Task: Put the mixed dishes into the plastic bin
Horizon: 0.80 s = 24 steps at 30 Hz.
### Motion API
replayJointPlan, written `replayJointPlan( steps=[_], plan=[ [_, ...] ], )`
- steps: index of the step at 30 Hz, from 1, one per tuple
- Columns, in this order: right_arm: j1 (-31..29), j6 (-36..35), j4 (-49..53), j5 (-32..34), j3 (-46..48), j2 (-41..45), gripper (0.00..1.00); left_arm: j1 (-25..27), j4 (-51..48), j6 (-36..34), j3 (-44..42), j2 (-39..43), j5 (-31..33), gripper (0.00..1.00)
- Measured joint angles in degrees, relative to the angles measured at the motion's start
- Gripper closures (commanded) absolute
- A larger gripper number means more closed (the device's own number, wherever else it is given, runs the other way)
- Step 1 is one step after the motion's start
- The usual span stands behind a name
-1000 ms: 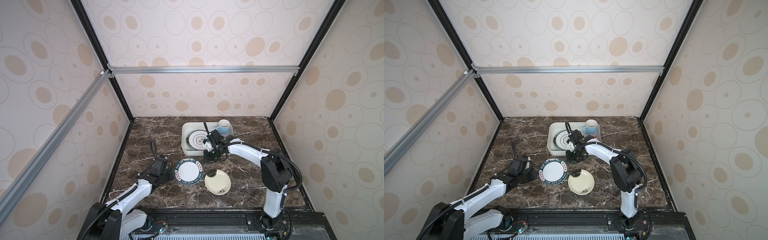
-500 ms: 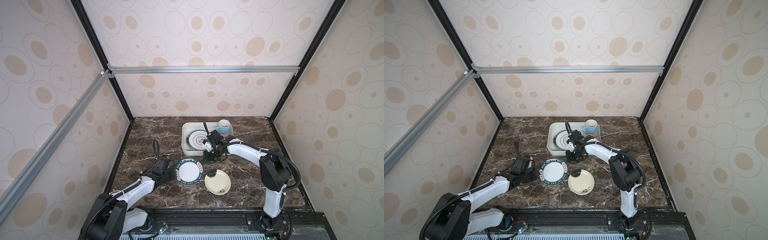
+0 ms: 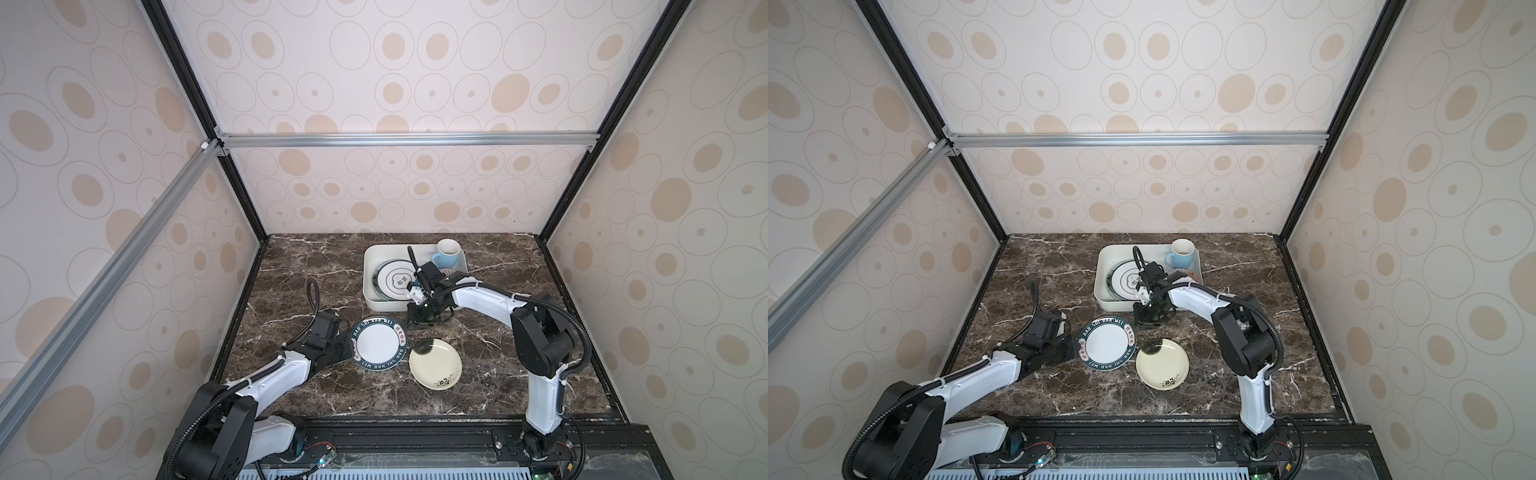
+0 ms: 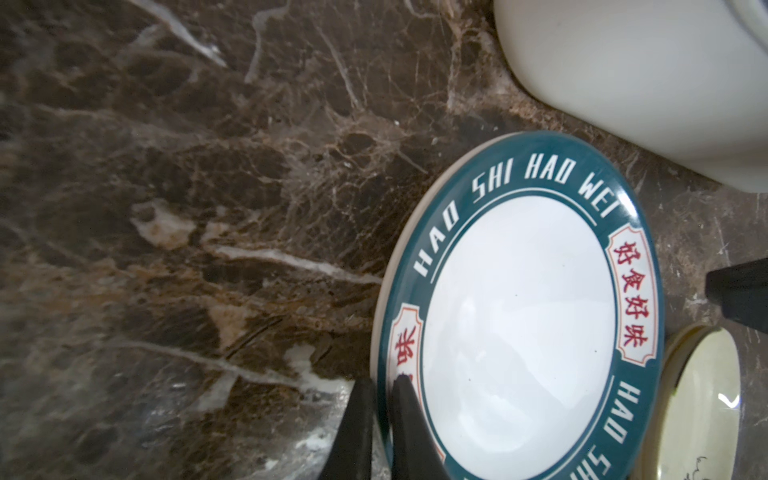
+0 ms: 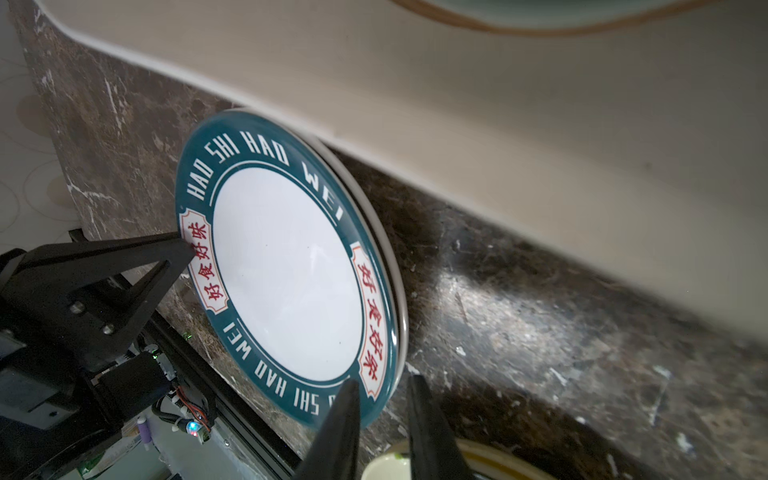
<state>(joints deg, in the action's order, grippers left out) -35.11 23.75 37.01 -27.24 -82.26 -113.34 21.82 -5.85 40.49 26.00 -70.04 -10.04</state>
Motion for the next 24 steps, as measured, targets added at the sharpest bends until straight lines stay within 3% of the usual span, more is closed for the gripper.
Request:
replayJointPlan(
  steps=[24],
  plan=[
    [0.04,0.31,0.07,-2.03,-1.75,-3.45,0.77,0.11,6.58,-0.44,1.49,-5.2,-1.44,1.0]
  ],
)
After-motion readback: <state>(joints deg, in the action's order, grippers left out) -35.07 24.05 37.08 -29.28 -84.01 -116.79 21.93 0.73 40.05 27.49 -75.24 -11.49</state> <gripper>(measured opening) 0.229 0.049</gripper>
